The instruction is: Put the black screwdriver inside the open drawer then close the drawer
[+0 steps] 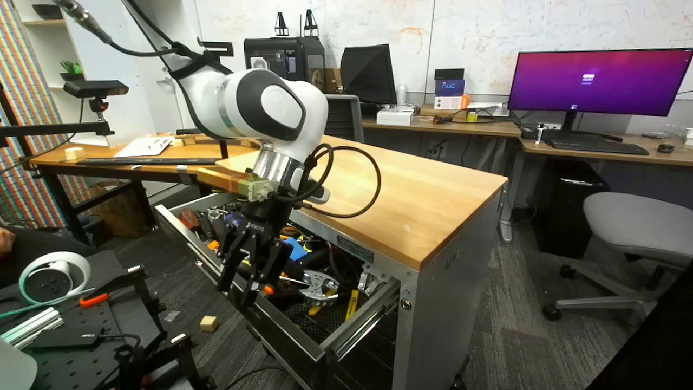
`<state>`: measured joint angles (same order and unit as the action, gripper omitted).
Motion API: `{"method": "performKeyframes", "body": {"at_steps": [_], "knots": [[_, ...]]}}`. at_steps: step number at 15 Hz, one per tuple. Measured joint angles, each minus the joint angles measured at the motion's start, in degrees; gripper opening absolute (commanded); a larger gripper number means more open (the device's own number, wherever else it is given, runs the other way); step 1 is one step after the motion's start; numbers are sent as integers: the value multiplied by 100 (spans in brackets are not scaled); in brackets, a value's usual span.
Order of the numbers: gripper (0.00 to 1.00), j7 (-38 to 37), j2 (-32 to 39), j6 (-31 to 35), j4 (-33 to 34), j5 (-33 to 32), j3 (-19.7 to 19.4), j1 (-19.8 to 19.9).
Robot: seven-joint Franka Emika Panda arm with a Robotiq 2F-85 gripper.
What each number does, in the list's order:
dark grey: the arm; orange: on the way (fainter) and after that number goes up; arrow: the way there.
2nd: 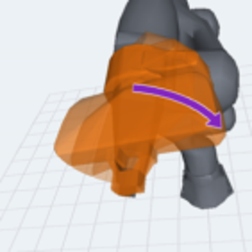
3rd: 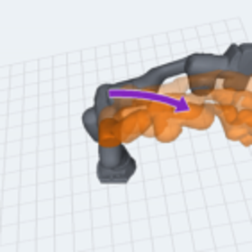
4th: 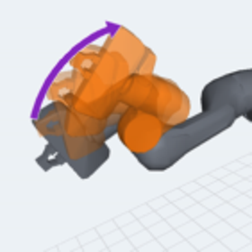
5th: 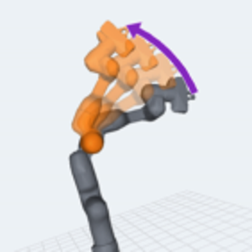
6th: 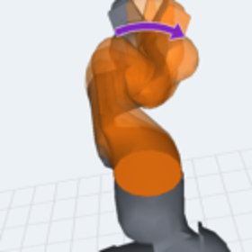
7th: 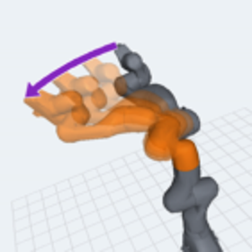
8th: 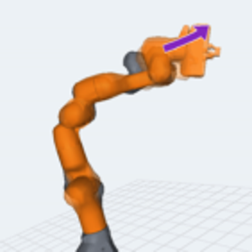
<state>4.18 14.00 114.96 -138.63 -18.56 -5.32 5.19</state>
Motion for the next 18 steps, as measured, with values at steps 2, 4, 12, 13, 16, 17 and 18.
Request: {"method": "performKeyframes", "body": {"at_steps": [2,4,12,13,16,17,18], "knots": [[20,-281,100,45,6,110,-9,6],[6,-478,184,148,21,179,-5,-6],[7,-1069,511,604,158,-164,15,-321],[5,-1168,536,637,194,-287,16,-393],[6,-1485,557,902,292,-579,15,-536],[5,-1570,557,1022,320,-623,14,-554],[6,-1643,557,1161,349,-653,12,-563]]}}
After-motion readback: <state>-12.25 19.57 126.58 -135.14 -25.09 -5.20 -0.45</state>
